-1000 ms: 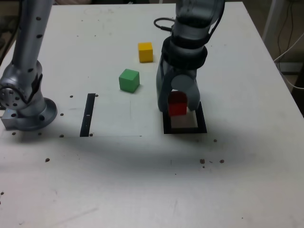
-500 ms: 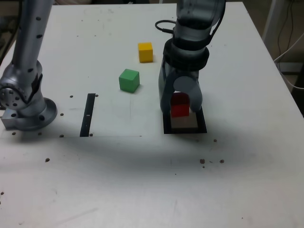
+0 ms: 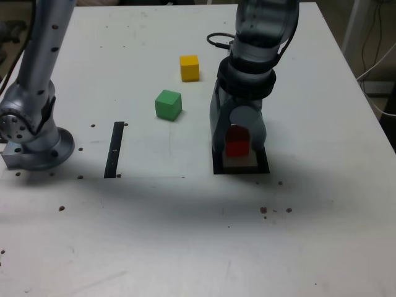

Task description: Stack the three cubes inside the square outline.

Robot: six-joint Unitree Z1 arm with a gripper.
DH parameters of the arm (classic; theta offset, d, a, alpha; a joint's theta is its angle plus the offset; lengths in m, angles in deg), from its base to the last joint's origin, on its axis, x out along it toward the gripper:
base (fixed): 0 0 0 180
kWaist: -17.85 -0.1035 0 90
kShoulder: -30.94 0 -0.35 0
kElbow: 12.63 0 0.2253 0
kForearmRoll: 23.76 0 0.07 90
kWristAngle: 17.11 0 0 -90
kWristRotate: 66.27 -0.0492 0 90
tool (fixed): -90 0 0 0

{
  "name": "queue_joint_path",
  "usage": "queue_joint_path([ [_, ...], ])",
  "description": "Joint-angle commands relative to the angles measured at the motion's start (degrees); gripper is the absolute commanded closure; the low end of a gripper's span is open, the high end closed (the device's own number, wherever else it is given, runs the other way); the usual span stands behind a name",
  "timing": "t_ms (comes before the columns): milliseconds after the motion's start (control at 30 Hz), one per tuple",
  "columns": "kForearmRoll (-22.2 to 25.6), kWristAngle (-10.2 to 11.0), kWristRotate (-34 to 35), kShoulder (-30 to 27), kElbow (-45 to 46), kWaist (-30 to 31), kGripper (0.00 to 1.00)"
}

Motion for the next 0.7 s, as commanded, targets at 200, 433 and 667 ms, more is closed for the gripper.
queue_joint_path([
  [200,-0.09,0.22,0.11,0.59,-0.33,0.71,0.34],
  [433,0.0,0.62,0.11,0.5,-0.49,0.95,0.01],
  [667,0.19,1.58,0.36,-0.38,-0.64,0.95,0.01],
])
